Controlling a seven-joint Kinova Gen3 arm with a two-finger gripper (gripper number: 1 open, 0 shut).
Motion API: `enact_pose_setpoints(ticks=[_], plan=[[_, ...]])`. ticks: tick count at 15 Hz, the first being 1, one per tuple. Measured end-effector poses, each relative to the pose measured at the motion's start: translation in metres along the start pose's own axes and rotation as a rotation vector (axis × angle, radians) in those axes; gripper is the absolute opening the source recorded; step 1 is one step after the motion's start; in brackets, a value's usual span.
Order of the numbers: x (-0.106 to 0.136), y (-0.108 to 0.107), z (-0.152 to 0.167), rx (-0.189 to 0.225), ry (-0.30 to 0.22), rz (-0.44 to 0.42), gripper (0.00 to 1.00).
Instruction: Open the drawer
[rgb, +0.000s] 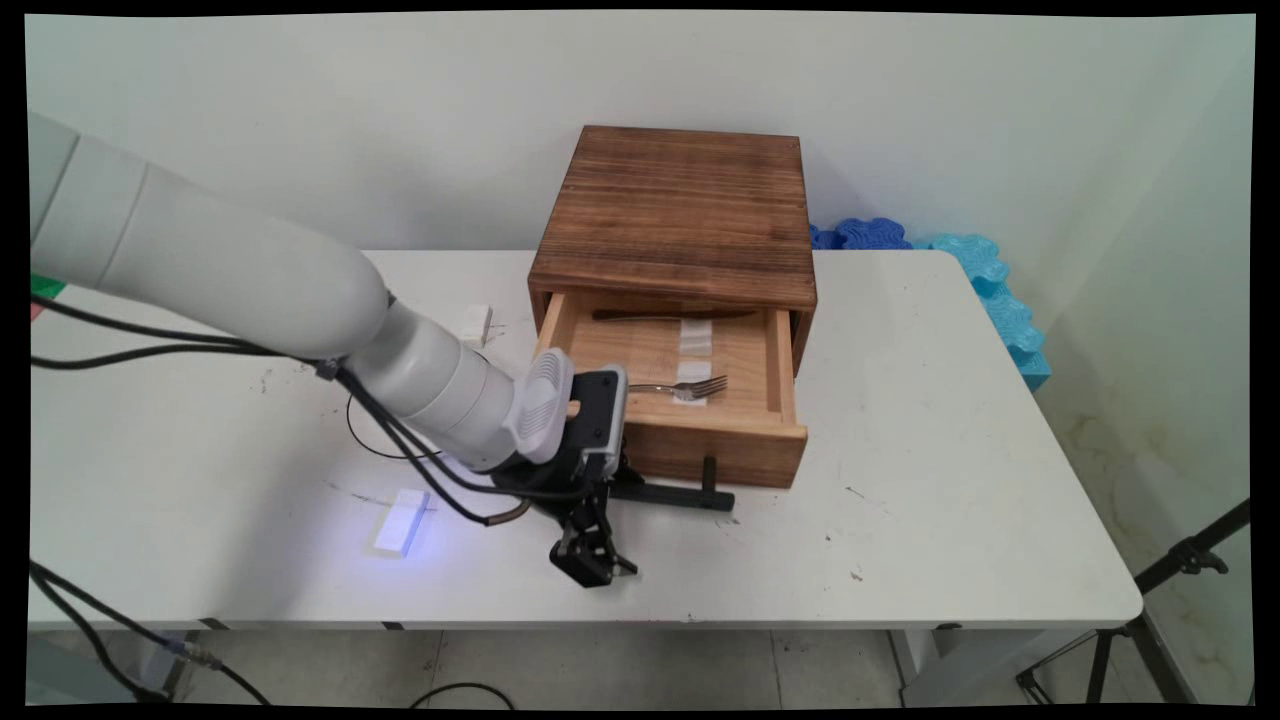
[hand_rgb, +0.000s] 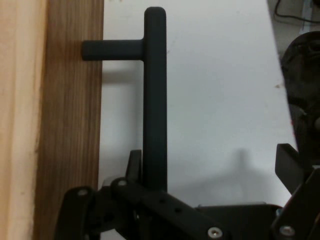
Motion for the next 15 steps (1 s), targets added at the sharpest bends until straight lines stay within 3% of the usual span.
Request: enact_pose_setpoints(ticks=[15], plan=[[-0.003,0.05,-0.009,-0.034,0.026,0.009,1.0]])
